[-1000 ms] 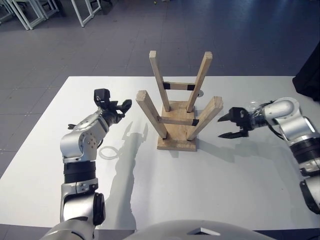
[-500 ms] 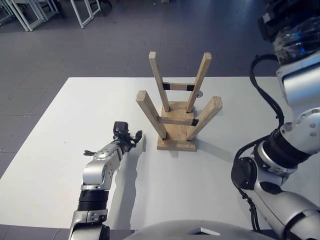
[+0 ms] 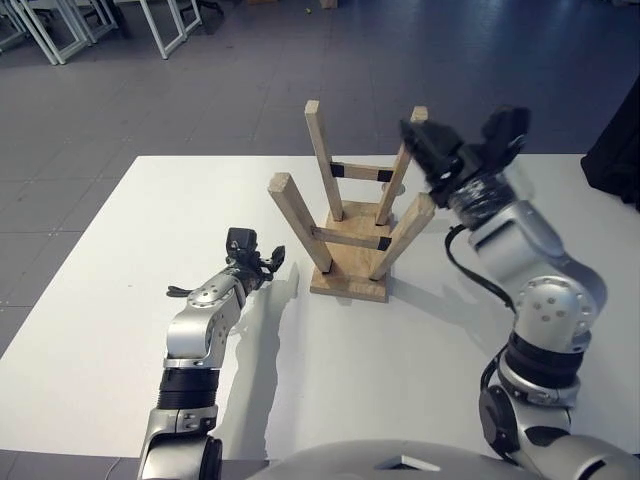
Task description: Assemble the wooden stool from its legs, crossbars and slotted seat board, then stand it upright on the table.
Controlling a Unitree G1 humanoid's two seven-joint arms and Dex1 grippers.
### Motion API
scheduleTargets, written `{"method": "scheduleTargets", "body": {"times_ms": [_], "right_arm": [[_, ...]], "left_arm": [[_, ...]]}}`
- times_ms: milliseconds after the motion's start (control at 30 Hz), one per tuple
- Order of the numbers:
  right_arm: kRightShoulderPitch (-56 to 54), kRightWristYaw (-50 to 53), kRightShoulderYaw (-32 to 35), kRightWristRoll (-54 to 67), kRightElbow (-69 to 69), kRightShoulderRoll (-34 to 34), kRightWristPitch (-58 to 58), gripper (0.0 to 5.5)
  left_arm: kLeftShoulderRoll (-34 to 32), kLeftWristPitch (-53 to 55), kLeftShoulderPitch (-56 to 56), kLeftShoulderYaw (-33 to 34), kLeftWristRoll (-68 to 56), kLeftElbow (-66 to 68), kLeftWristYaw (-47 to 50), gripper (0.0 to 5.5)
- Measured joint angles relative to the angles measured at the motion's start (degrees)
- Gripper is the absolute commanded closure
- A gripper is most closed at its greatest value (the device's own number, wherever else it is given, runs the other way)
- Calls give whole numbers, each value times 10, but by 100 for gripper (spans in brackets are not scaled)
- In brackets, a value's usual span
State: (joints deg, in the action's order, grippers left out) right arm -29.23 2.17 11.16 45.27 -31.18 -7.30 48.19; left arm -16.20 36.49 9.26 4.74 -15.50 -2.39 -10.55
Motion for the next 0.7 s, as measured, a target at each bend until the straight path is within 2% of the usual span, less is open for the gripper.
{"method": "scheduleTargets", "body": {"times_ms": [67,133,167,200,267,333,433,533,700], "right_arm": [[-19,-12,43,-1,3,-60,1,312],[17,-57,42,-49,31,-131,-15,312],[47,-76,30,-79,49,-160,-27,312],[87,-102,-11,-132,68,-197,-47,312],[131,-128,-81,-198,88,-220,-75,312],[136,-137,-154,-231,84,-200,-87,312],[90,-136,-233,-211,23,-102,-72,312],[44,-136,-250,-178,-41,-54,-42,312],[60,-136,-226,-161,-54,-61,-5,312]], "left_arm": [[2,-1,-9,3,1,-1,1,226],[5,-2,-21,8,1,-2,4,226],[5,-2,-24,12,1,-2,4,226],[6,-2,-24,16,1,-3,5,226],[6,-3,-24,17,1,-3,5,226],[5,-3,-23,20,1,-3,5,226],[-11,-5,-13,38,4,8,3,226],[-52,-17,15,71,7,46,-3,226],[-76,-32,34,114,6,77,-2,226]]}}
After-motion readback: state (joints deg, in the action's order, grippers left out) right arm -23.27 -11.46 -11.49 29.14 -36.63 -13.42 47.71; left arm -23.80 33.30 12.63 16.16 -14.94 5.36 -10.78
